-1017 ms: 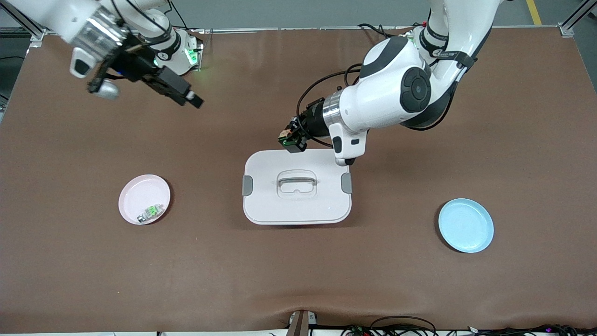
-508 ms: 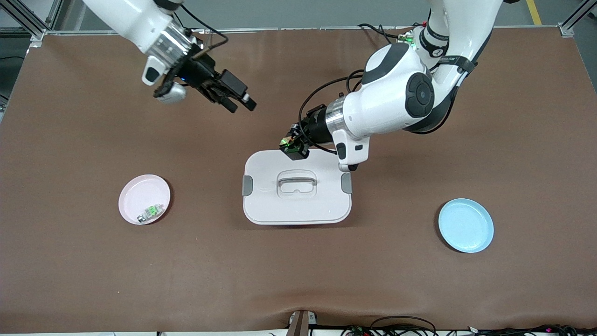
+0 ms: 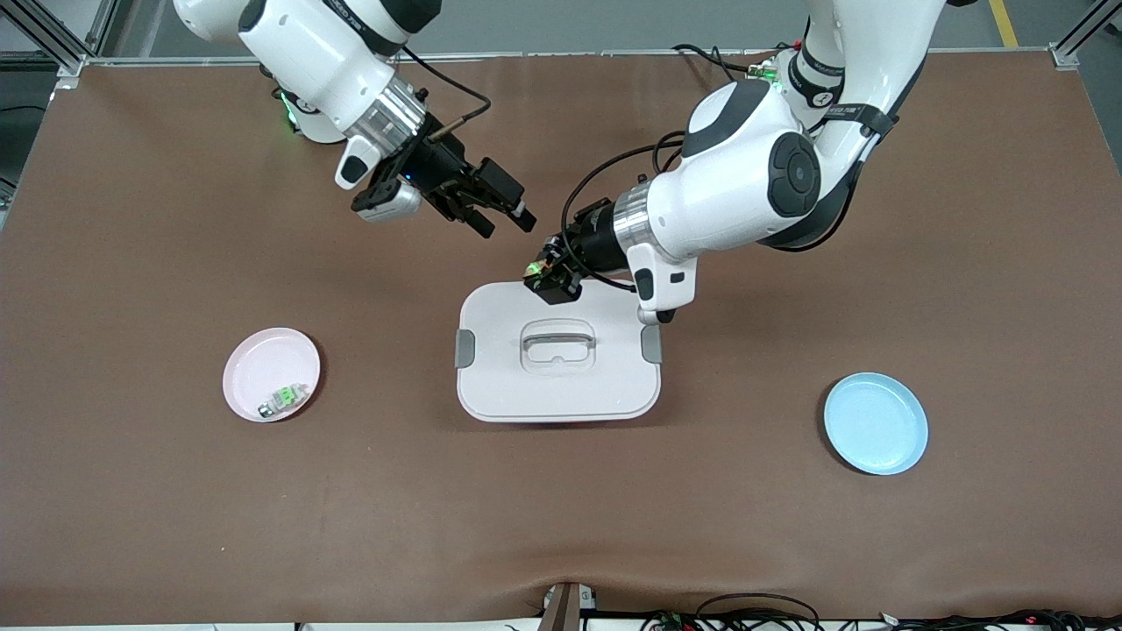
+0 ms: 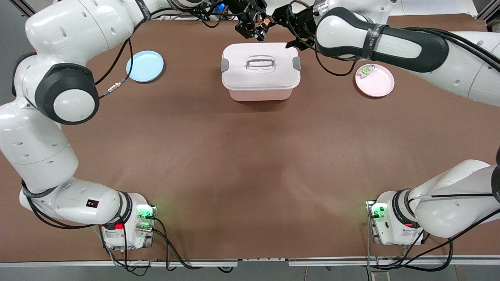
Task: Transfer orange switch to right arm and place
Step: 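Hold the switch above the box while the right gripper reaches it, then close the right gripper on the orange switch beside the left gripper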
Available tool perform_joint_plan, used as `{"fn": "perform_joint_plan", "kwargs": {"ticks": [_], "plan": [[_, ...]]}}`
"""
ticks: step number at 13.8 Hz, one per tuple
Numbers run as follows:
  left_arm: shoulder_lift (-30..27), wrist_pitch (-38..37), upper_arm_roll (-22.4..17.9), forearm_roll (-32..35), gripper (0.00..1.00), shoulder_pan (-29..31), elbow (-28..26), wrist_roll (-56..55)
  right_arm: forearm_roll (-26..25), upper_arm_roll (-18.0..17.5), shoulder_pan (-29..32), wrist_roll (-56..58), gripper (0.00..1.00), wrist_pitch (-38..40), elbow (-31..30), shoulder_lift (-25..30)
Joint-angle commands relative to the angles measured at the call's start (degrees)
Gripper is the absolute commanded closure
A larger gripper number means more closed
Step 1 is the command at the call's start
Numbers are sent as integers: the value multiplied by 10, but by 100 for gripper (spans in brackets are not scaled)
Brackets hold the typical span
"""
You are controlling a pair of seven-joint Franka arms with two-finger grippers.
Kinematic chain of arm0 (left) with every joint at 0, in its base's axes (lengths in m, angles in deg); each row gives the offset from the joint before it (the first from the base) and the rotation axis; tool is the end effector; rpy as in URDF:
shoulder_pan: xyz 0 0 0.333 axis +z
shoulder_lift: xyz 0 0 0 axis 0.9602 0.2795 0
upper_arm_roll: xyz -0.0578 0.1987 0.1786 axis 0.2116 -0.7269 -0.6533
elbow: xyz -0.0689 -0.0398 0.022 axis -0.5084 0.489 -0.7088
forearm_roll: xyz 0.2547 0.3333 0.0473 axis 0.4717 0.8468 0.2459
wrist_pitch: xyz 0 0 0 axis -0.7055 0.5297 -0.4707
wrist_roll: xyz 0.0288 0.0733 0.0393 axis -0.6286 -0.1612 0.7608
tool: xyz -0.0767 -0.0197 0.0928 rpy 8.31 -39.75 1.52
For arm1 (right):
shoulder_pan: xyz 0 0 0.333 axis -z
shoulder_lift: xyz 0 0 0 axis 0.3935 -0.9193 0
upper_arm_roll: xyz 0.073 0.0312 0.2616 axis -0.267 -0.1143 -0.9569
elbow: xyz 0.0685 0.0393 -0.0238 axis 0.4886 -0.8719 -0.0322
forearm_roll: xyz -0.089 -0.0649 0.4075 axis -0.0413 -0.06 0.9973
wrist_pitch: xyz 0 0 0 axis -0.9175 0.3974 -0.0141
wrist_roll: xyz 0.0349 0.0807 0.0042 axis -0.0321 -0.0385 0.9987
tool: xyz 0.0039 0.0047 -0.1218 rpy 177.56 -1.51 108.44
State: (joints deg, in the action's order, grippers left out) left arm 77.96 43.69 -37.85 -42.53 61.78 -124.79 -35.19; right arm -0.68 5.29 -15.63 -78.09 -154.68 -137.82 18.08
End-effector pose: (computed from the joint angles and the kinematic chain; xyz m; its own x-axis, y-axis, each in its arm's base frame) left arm 0.5626 -0.4710 0.4548 0.4107 0.6617 -0.6273 0.9019 -0.3956 0.1732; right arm 0.4900 0.3908 0.4520 0.9050 -0.4232 0.0420 -0.2771 -0.6617 -0.6967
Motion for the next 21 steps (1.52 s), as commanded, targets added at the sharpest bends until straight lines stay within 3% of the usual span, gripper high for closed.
{"fn": "perform_joint_plan", "kwargs": {"ticks": [1,8,15,16,17,20,21], "plan": [[4,3,1,-2,100,-7,11,-12,-11,7,-8,5,0,3,39,-35],[6,3,0,-1,100,-8,10,-23,-12,8,-7,4,0,1,87,-86],[11,3,0,7,100,-8,11,-21,-11,9,-5,-3,0,1,89,-94],[11,3,0,9,100,-8,11,-21,-11,9,-5,-3,6,1,89,-95],[11,3,0,9,100,-8,11,-21,-11,9,-5,-3,22,1,90,-96],[11,4,0,9,100,-8,11,-20,-12,9,-7,-2,84,1,96,-97],[11,4,0,9,100,-8,11,-20,-11,9,-7,-4,100,2,99,-101]]}}
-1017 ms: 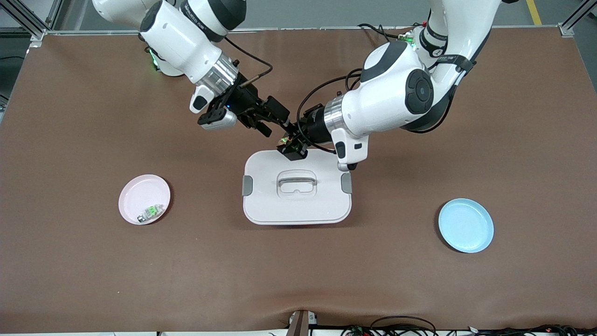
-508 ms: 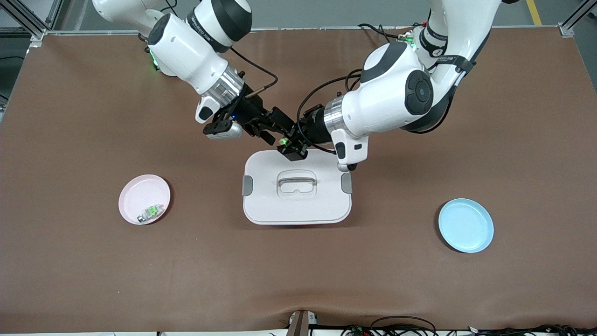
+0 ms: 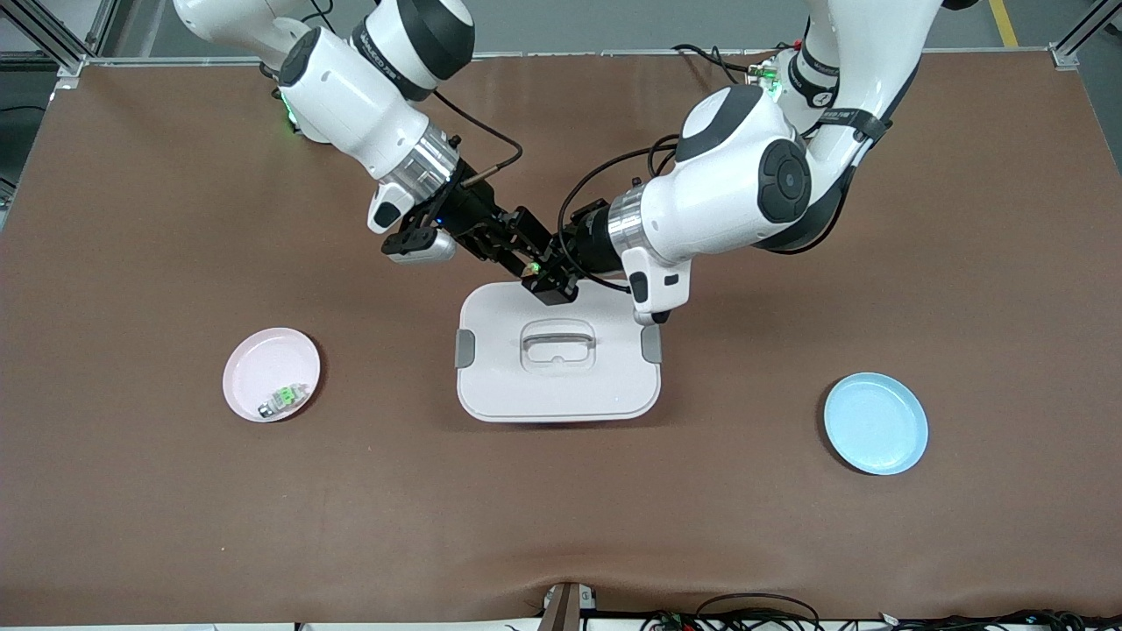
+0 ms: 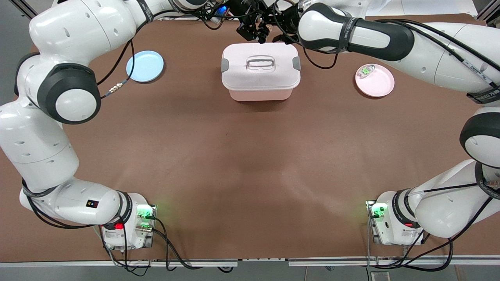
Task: Transfer orange switch to right arm and place
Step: 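Close the right gripper on the orange switch beside the left gripper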
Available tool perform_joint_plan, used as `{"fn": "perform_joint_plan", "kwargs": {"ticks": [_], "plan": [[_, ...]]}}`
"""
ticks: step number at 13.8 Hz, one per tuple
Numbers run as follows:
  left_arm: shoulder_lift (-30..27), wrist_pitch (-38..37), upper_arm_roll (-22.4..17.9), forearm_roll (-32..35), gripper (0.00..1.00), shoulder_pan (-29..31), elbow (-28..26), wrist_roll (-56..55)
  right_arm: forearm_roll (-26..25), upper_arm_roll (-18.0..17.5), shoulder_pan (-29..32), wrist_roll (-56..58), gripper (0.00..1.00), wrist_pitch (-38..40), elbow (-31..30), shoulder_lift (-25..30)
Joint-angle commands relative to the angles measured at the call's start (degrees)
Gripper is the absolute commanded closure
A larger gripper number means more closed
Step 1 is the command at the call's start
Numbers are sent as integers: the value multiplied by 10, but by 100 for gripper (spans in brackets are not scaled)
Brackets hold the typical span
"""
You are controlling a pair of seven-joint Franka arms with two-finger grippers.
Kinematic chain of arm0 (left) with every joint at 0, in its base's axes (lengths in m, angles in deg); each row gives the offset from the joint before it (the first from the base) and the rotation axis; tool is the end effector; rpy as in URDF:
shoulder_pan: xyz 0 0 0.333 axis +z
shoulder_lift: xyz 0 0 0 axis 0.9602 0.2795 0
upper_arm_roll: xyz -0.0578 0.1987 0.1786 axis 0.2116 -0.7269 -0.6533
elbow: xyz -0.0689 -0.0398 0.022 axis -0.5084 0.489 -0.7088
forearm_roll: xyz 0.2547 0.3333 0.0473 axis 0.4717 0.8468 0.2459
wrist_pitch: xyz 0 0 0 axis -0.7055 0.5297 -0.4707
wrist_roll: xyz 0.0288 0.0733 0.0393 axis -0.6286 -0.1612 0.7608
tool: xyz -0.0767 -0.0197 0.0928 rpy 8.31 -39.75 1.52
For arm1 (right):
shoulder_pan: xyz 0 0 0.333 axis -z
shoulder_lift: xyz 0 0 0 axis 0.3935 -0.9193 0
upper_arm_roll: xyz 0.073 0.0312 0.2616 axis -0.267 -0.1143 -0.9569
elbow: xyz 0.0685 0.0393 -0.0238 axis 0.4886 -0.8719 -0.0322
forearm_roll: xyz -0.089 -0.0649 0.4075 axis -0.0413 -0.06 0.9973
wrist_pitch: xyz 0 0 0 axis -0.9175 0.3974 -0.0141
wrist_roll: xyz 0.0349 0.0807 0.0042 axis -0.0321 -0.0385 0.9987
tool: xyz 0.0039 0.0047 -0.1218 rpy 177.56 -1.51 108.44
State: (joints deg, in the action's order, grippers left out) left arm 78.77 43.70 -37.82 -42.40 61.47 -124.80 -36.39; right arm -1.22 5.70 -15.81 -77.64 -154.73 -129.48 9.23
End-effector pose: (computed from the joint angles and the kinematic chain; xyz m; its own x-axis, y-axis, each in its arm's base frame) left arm 0.5615 -0.4746 0.4455 0.3881 0.6702 -0.6326 0.9098 -0.3881 0.1471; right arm 0.5226 0.4143 0.4322 0.9071 -0.4179 0.0501 -0.2716 -0.6721 -0.6888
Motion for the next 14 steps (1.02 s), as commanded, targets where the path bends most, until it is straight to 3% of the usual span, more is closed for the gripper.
{"fn": "perform_joint_plan", "kwargs": {"ticks": [1,6,8,9,10,14], "plan": [[3,5,-1,7,100,-4,11,-8,-5,5,-6,-12,100,3,17,-13],[1,5,-1,7,100,-4,11,-11,-7,5,-7,-32,100,10,35,-25],[-1,5,0,7,76,-4,11,-12,-8,5,-7,-31,100,11,42,-29],[-2,5,0,7,56,-4,11,-12,-9,5,-6,-30,100,11,43,-29],[-2,4,0,11,1,-4,11,-10,-10,5,-6,-30,100,12,42,-29],[-8,3,0,26,0,-3,13,-12,-14,5,-1,-27,100,28,46,-29]]}}
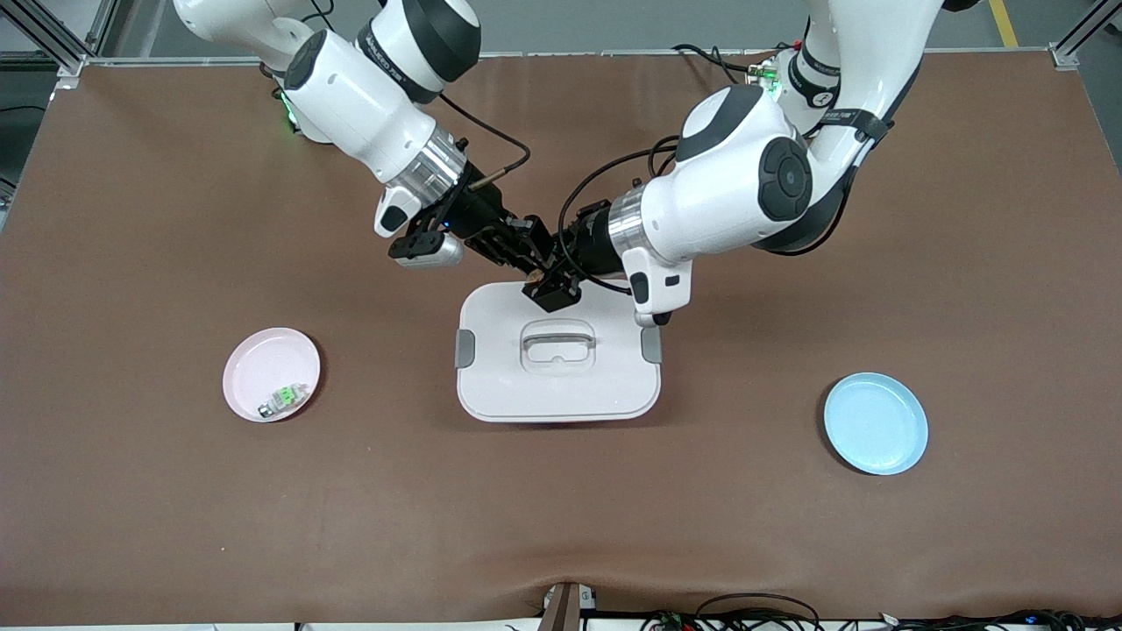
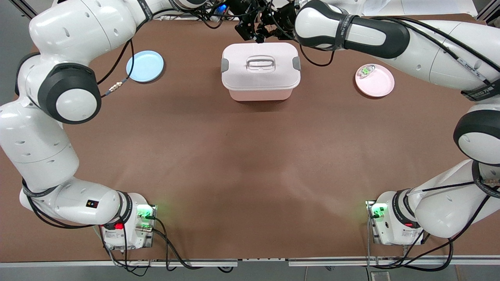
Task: Transfer orange switch to right arm and place
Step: 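Close the right gripper on the orange switch beside the left gripper, then open the left gripper and pull it back from the switch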
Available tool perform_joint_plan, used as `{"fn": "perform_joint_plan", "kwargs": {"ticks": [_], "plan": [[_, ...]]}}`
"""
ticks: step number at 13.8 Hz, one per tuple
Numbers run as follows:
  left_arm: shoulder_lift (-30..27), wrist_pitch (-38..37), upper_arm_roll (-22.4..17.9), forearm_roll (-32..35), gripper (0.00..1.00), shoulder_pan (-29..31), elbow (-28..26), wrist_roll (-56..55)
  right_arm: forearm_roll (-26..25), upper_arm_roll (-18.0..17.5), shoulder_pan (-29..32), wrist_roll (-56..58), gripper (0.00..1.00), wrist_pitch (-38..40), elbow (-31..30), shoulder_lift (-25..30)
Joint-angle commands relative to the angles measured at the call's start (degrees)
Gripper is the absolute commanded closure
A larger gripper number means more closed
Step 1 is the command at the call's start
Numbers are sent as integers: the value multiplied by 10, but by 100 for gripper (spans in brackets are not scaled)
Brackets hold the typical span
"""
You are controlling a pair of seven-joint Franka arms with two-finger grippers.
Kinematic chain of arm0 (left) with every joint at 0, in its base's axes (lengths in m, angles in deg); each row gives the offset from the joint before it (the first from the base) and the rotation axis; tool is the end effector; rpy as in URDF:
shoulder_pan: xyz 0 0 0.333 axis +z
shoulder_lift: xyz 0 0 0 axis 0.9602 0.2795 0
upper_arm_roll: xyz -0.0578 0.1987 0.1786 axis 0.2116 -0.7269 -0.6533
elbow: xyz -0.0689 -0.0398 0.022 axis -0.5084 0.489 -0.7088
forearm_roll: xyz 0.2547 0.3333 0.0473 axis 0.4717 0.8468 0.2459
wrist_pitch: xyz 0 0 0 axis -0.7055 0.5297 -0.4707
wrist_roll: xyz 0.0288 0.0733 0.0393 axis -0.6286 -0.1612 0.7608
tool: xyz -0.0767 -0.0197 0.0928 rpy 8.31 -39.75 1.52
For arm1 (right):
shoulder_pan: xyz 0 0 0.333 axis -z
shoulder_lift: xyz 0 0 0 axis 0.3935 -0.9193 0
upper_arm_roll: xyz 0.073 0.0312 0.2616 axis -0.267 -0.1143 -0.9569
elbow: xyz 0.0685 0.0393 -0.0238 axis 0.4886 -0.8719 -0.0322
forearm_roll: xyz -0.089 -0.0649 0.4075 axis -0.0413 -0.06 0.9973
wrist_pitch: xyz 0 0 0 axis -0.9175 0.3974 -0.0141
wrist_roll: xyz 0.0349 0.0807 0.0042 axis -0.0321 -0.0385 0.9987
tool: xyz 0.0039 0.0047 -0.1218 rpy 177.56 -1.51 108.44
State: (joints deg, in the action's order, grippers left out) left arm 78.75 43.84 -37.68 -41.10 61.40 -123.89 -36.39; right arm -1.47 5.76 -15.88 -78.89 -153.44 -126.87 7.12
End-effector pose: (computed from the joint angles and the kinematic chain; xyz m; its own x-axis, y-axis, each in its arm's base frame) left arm 0.5634 -0.4746 0.4539 0.4078 0.6715 -0.6188 0.9043 -0.3910 0.1717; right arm 0.5290 0.4224 0.4299 0.9072 -0.4197 0.0290 -0.2880 -0.6699 -0.6844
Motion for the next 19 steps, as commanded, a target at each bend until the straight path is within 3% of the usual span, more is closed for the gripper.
{"fn": "perform_joint_plan", "kwargs": {"ticks": [1,5,9,12,16,19], "plan": [[-15,-1,-2,14,0,2,3,-11,-26,4,2,-12,100,25,21,-8],[-31,-4,-2,91,0,16,3,-9,-156,7,22,130,100,107,32,-8],[-46,-30,-1,185,0,51,3,1,-182,9,69,324,100,214,32,-3],[-69,-74,-1,241,0,72,3,51,-257,10,109,478,100,288,32,3],[-100,-161,0,249,0,155,3,197,-345,9,163,665,100,347,30,2],[-114,-199,-1,264,0,206,1,277,-351,10,211,824,100,367,20,2]]}}
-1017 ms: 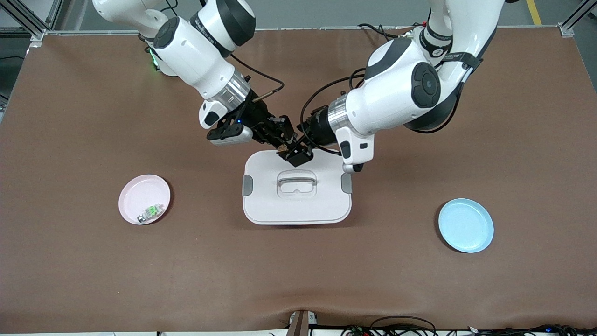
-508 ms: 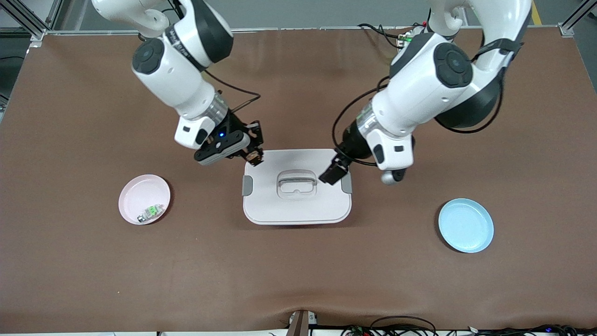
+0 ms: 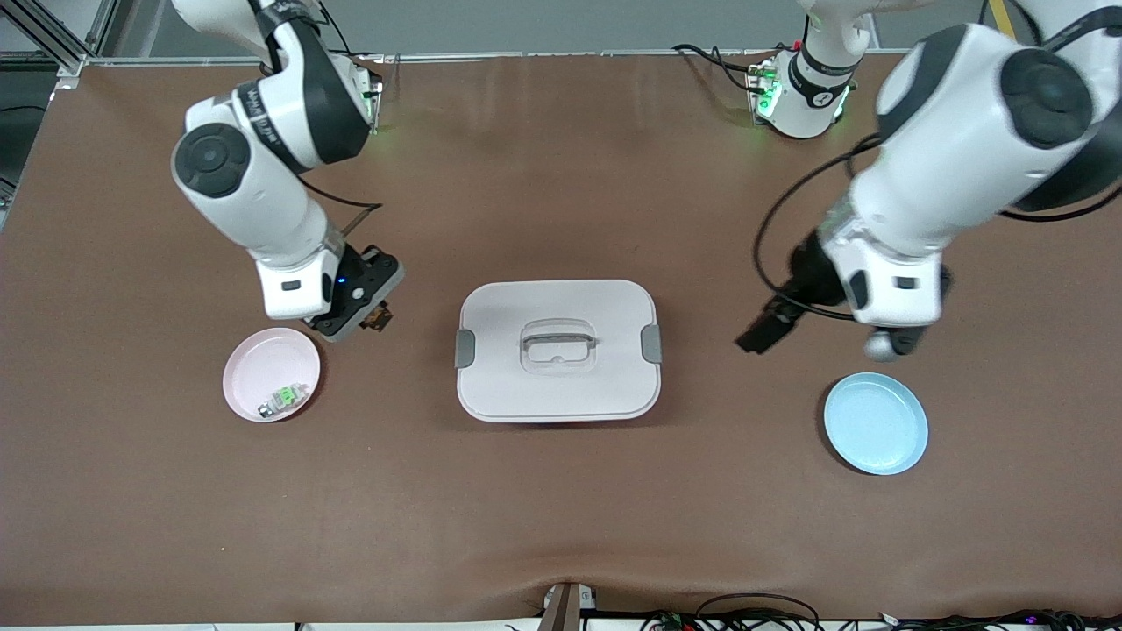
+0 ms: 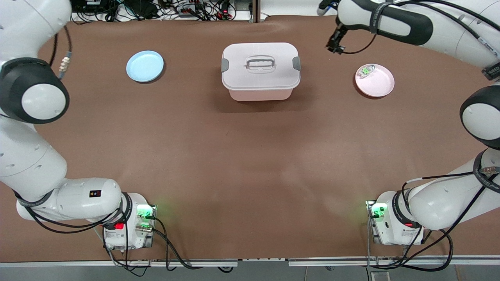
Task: Transfer orange switch to right arm and place
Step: 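Carry the switch to the white plate while the left gripper retracts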
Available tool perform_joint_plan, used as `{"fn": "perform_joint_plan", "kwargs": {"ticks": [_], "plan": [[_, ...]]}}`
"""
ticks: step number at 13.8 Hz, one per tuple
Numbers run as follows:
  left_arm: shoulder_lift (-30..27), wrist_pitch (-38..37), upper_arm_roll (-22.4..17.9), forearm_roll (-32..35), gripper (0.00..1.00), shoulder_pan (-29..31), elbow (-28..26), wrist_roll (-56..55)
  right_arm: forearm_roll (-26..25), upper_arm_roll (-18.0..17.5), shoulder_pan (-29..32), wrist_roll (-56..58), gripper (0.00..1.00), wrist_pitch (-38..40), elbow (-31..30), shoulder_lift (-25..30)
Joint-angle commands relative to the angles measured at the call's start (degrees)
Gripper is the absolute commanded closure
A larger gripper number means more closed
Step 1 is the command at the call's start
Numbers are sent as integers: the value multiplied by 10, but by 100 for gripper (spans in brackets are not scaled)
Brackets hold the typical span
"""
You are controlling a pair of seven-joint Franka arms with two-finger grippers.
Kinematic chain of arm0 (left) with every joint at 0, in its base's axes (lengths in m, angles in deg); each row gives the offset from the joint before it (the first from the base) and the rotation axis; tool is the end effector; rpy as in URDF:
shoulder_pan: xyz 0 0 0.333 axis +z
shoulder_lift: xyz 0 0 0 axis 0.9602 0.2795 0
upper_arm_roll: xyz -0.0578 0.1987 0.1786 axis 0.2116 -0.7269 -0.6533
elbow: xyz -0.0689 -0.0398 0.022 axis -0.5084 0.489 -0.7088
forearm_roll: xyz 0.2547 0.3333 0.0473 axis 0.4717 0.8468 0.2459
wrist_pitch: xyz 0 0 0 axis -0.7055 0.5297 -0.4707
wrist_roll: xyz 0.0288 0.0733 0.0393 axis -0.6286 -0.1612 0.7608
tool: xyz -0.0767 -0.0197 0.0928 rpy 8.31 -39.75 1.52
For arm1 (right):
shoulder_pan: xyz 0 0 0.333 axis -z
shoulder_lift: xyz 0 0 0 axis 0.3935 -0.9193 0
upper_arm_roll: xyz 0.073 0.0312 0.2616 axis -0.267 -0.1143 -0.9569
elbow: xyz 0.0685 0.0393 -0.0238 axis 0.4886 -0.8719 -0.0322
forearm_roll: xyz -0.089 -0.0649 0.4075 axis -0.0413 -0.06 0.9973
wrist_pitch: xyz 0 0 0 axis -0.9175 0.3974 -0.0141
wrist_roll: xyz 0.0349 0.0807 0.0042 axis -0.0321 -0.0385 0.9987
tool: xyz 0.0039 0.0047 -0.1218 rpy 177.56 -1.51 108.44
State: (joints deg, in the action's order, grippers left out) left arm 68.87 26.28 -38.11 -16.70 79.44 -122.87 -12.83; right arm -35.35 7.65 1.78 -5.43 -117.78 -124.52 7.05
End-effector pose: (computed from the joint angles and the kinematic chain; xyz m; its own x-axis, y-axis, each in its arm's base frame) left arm 0.6383 -0.2458 0.5264 0.7018 0.7073 -0.0848 0.7066 -0.6760 0.2093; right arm 0.5939 0.2205 0.3788 0.5635 0.8243 0.0537 0.8254 -0.5645 0.0037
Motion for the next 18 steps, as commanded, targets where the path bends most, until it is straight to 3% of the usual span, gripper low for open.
{"fn": "perform_joint_plan", "kwargs": {"ticks": [1,4,7,12,15,18], "plan": [[-16,-28,2,43,0,34,-9,66,-17,-9,55,147,100,9,-9,3],[-22,-54,3,92,0,54,-9,123,-18,-10,117,326,100,2,-33,2],[-40,-79,3,101,0,89,-9,208,-28,-10,162,404,100,-14,-63,2],[-67,-102,0,92,0,127,-11,314,-28,-10,195,444,100,-195,-197,8],[-88,-125,-39,90,0,117,-20,396,-31,-9,210,446,100,-296,-247,-4],[-118,-139,-153,58,0,32,-43,491,-50,-8,224,447,100,-339,-250,-39]]}}
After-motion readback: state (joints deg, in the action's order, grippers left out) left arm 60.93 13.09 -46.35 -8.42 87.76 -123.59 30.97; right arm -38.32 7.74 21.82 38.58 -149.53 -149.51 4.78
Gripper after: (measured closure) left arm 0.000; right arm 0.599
